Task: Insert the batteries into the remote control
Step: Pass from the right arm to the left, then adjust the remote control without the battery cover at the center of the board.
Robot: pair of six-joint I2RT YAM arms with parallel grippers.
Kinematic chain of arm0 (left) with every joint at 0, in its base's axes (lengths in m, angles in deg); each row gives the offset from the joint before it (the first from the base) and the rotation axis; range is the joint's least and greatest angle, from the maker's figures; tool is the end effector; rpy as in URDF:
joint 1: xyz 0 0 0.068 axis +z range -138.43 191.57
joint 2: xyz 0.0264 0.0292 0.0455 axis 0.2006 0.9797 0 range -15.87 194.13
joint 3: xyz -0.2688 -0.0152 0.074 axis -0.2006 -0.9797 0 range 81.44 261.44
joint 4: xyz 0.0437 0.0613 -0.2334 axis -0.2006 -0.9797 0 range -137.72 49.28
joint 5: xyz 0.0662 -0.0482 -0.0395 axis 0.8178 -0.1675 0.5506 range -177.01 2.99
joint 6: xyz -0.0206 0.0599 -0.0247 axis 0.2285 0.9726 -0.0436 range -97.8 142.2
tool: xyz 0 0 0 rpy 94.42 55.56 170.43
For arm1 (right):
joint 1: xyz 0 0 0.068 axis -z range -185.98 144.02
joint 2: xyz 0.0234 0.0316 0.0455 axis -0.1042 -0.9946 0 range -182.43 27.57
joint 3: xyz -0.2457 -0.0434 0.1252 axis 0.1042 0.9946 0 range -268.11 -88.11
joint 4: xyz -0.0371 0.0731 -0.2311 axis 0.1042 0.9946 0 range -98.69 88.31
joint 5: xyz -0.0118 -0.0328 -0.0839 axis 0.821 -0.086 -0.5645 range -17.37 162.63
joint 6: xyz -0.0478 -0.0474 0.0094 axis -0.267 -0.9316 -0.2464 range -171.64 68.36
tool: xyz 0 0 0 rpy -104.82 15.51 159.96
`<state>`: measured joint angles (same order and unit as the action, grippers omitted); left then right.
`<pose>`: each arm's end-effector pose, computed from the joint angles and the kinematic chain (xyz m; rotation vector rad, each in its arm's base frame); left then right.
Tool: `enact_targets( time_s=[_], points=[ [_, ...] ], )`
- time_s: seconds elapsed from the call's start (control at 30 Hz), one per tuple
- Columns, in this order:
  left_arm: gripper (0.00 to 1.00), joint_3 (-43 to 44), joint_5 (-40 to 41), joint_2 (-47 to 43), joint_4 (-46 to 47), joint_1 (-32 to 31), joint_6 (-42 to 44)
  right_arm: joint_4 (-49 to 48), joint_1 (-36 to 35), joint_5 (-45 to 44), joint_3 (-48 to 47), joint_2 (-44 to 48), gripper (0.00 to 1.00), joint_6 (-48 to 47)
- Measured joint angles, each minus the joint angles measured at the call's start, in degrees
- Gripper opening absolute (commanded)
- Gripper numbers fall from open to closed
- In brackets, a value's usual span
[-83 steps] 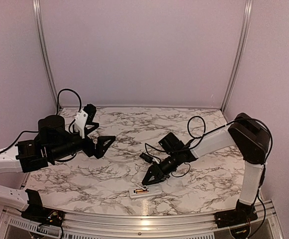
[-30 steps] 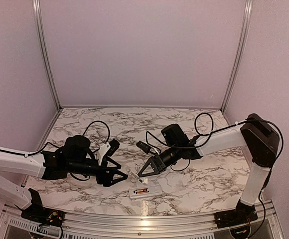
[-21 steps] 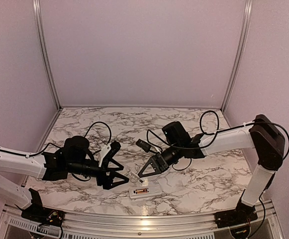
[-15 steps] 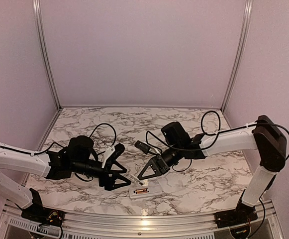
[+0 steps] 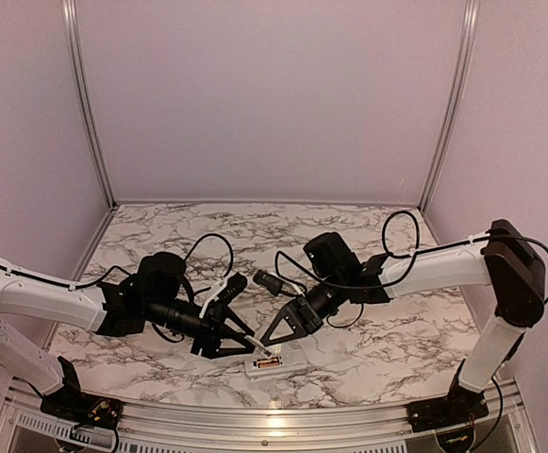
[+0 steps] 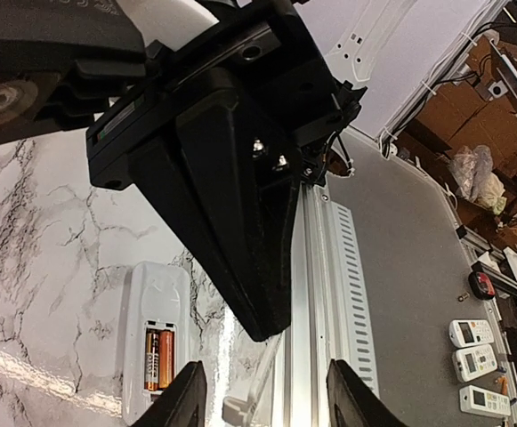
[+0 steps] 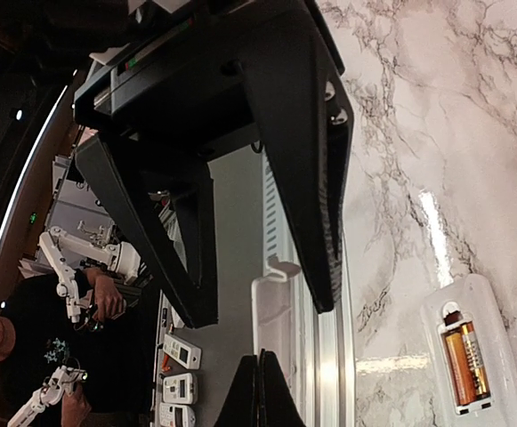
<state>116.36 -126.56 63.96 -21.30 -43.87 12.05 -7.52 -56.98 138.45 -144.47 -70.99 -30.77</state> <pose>0.1304 -0.2508 0.2116 1.2768 1.7945 -1.3831 0.1747 0.2950 0.2065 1.2629 -2.1311 -1.8539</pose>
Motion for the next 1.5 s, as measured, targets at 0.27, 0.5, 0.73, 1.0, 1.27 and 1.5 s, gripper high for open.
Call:
enact_targets(
  time_s=[0.27,0.5,0.73,1.0,1.27,1.5],
  points=[
    [0.17,0.44,-2.08,1.25,0.2,-0.02,0.07,1.46,-0.31,0.76,-0.09,0.28,0.0,-1.09],
    [0.03,0.44,-3.41,1.14,0.33,0.0,-0.66,3.19,-0.42,1.14,-0.72,0.33,0.16,-1.68],
    [0.0,0.42,-3.17,0.5,1.42,0.0,-2.75,4.63,2.1,-1.49,-1.33,1.6,0.43,-2.08],
    [0.0,-7.98,7.65,-2.8,12.57,-0.24,-18.73,8.17,11.39,-16.72,0.79,6.75,0.45,-4.48],
    [0.0,-16.87,22.58,-4.0,18.27,-6.82,-33.0,10.45,11.1,-26.36,6.49,3.26,0.46,-7.43],
    [0.0,-17.51,26.16,-1.25,19.87,-11.85,-37.31,8.5,11.1,-25.66,7.74,-0.61,0.46,-8.24]
  ],
)
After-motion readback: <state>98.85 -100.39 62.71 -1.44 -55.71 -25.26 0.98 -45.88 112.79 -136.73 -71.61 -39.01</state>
